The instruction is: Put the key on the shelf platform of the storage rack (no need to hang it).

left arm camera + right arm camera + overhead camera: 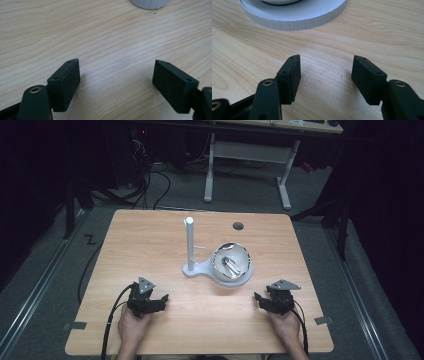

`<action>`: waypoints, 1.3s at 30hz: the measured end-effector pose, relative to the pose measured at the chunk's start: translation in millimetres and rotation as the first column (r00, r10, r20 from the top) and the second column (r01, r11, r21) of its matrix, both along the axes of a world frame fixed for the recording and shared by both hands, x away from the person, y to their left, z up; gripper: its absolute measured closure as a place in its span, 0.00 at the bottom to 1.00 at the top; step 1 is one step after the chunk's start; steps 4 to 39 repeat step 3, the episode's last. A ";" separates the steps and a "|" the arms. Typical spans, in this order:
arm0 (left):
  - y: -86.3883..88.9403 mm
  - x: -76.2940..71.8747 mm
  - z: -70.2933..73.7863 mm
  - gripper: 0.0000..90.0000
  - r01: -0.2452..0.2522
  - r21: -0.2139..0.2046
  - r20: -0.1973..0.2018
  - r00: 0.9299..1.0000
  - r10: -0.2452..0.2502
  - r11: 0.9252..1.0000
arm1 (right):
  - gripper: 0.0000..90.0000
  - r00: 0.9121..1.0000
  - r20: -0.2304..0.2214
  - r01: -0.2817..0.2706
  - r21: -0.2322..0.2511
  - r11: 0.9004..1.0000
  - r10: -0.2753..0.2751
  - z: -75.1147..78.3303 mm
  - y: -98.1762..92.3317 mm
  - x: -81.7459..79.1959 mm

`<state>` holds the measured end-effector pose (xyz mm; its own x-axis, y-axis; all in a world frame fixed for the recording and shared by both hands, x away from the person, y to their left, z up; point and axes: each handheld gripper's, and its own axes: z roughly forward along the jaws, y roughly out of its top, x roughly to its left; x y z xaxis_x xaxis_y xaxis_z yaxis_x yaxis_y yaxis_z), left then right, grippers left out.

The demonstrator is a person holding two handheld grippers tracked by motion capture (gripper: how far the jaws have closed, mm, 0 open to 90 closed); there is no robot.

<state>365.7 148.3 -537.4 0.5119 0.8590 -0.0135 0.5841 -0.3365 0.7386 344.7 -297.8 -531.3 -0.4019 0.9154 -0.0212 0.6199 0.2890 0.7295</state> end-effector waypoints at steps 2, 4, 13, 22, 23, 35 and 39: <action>0.0 0.0 0.0 0.25 0.000 0.000 0.000 1.000 0.000 1.000 | 0.45 1.000 0.000 0.000 0.000 1.000 0.000 0.0 0.0 0.0; 0.0 0.0 0.0 0.25 0.000 0.000 0.000 1.000 0.000 1.000 | 0.45 1.000 0.000 0.000 0.000 1.000 0.000 0.0 0.0 0.0; 0.0 0.0 0.0 0.25 0.000 0.000 0.000 1.000 0.000 1.000 | 0.45 1.000 0.000 0.000 0.000 1.000 0.000 0.0 0.0 0.0; 0.0 0.0 0.0 0.25 0.000 0.000 0.000 1.000 0.000 1.000 | 0.45 1.000 0.000 0.000 0.000 1.000 0.000 0.0 0.0 0.0; 0.0 0.0 0.0 0.25 0.000 0.000 0.000 1.000 0.000 1.000 | 0.45 1.000 0.000 0.000 0.000 1.000 0.000 0.0 0.0 0.0; 0.0 0.0 0.0 0.25 0.000 0.000 0.000 1.000 0.000 1.000 | 0.45 1.000 0.000 0.000 0.000 1.000 0.000 0.0 0.0 0.0; 0.0 0.0 0.0 0.25 0.000 0.000 0.000 1.000 0.000 1.000 | 0.45 1.000 0.000 0.000 0.000 1.000 0.000 0.0 0.0 0.0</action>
